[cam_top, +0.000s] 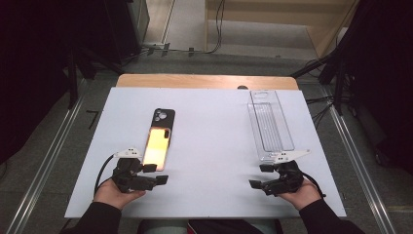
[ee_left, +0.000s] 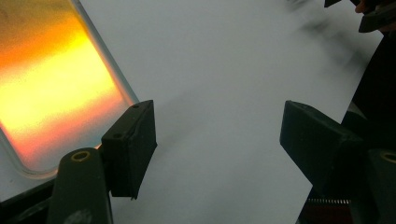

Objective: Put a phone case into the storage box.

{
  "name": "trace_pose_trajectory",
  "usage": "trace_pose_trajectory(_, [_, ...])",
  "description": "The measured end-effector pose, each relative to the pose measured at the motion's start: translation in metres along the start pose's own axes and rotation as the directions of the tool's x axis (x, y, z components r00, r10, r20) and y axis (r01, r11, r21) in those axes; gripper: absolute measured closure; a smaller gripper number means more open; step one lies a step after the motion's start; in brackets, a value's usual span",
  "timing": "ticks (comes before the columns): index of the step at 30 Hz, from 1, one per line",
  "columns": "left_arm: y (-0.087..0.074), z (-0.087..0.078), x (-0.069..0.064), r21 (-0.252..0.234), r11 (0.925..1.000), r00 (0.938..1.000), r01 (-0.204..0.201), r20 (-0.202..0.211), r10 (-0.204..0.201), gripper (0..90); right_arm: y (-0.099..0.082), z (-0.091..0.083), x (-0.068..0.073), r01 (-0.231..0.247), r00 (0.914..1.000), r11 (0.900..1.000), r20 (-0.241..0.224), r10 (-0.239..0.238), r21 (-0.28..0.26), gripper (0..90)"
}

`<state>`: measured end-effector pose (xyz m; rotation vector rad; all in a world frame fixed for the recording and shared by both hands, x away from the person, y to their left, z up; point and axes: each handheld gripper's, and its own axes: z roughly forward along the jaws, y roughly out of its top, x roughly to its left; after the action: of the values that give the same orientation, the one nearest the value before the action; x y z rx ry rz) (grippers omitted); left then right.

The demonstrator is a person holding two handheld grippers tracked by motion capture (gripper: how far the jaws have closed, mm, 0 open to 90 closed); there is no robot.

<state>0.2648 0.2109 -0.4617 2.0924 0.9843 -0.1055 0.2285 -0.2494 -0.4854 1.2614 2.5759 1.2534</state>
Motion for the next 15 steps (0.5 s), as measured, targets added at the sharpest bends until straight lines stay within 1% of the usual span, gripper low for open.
trace_pose_trajectory(5, [0.0006, -0.0006, 0.0008, -0.004, 1.0000, 1.0000, -0.001, -0.007, 0.001, 27.3, 0.0005, -0.0011, 0.0008, 0.008, 1.0000, 0.9999, 0.000, -0.008, -0.009, 19.7])
trace_pose_trajectory(7, [0.0004, -0.0011, 0.0006, -0.009, 1.0000, 1.0000, -0.001, -0.009, 0.001, 27.3, 0.0001, -0.0017, 0.0011, 0.003, 1.0000, 0.9999, -0.006, -0.004, -0.014, 19.8])
trace_pose_trajectory(8, [0.0005, -0.0015, 0.0004, -0.009, 1.0000, 1.0000, -0.004, -0.009, 0.004, 27.3, -0.0001, -0.0020, 0.0012, -0.001, 0.9998, 0.9999, -0.020, 0.001, -0.015, 20.3])
trace_pose_trajectory(9, [0.0005, -0.0017, 0.0001, -0.012, 0.9999, 0.9999, -0.005, -0.010, 0.005, 27.3, -0.0006, -0.0025, 0.0017, 0.015, 0.9997, 0.9996, -0.021, -0.015, -0.023, 21.1])
trace_pose_trajectory(10, [0.0006, -0.0016, -0.0004, -0.017, 0.9998, 0.9999, -0.006, -0.010, 0.006, 27.3, -0.0011, -0.0034, 0.0029, 0.019, 0.9998, 0.9997, 0.001, -0.019, -0.015, 19.2])
trace_pose_trajectory(12, [0.0008, -0.0016, -0.0007, -0.017, 0.9998, 0.9999, -0.009, -0.010, 0.009, 27.3, -0.0008, -0.0038, 0.0016, -0.013, 0.9999, 0.9999, 0.000, 0.013, 0.003, 18.5])
trace_pose_trajectory(13, [0.0009, -0.0016, -0.0009, -0.017, 0.9998, 0.9999, -0.010, -0.012, 0.010, 27.3, -0.0008, -0.0044, 0.0012, -0.007, 1.0000, 1.0000, 0.003, 0.007, 0.000, 18.5])
trace_pose_trajectory(15, [0.0012, -0.0017, -0.0006, -0.017, 0.9998, 0.9998, -0.008, -0.016, 0.008, 27.2, -0.0006, -0.0052, 0.0002, -0.013, 0.9999, 0.9999, 0.008, 0.013, -0.006, 18.8])
